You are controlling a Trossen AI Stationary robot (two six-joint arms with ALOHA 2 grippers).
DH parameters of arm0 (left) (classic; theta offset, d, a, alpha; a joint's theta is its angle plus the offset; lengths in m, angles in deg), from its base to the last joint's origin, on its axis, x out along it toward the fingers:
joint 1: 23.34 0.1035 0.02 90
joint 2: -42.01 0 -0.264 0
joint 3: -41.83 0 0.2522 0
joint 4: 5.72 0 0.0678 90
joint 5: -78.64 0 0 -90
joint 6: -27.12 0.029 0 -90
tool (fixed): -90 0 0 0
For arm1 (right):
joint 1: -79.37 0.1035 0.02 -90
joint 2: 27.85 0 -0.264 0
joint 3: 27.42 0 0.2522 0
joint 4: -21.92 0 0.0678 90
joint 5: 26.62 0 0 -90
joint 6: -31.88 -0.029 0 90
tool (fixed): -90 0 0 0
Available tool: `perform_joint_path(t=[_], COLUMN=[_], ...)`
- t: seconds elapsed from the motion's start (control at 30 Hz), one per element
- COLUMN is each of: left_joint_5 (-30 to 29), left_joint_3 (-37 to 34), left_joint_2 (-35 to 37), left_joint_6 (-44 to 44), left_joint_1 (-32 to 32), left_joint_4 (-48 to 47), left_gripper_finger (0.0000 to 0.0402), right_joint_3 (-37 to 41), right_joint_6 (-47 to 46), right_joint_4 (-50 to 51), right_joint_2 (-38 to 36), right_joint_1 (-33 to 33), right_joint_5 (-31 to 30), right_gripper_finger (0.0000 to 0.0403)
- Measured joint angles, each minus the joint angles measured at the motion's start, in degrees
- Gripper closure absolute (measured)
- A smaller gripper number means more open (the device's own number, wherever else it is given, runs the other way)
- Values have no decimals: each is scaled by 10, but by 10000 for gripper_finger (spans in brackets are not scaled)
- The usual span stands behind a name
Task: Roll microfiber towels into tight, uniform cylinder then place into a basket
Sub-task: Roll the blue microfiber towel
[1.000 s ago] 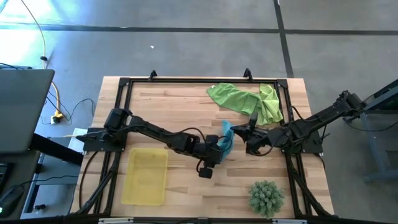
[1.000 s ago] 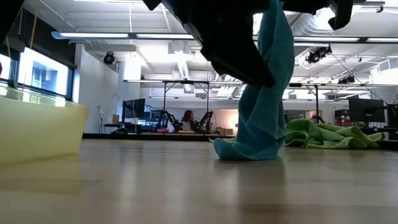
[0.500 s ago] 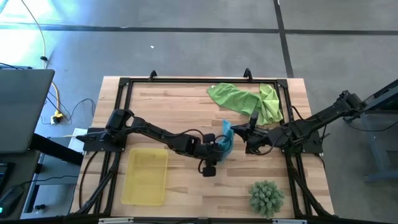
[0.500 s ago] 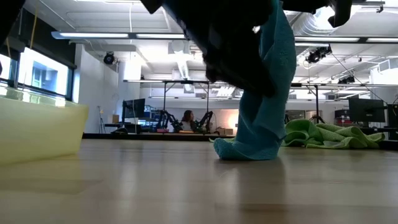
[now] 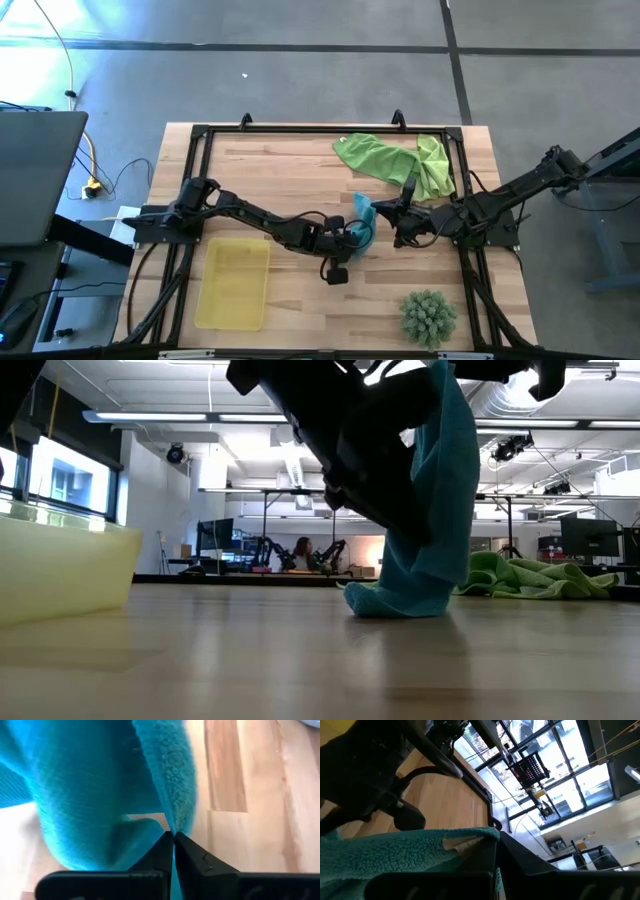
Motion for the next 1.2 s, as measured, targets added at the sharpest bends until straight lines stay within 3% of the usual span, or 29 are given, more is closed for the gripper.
perform_joint_path(t=[0.13, 0.27, 0.4, 0.5, 0.7, 0.87, 0.97, 1.2], left_joint_5=[-2, -14, -70, -131, -228, -275, -301, -372], left_joint_3=[2, 14, 32, 48, 63, 64, 63, 64], left_joint_2=[0, 28, 65, 96, 157, 185, 199, 212], left_joint_6=[-1, -10, -11, -14, -61, -60, -50, -41], left_joint_1=[-8, -20, -35, -44, -55, -55, -49, -17], left_joint_4=[-13, -79, -179, -248, -374, -406, -436, -492], left_gripper_finger=[399, 400, 401, 401, 401, 401, 401, 402], right_joint_3=[0, 0, 0, 0, 0, 0, -1, -106], right_joint_6=[-27, -55, -123, -205, -388, -437, -429, -445], right_joint_4=[5, 4, 13, 38, 101, 118, 123, 304], right_joint_2=[0, 0, 0, 0, 2, 8, 7, 5], right_joint_1=[0, 0, 0, 0, 0, -4, -16, -102], right_joint_5=[-6, -64, -112, -106, 54, 160, 172, 179], right_gripper_finger=[403, 403, 403, 403, 403, 403, 403, 403])
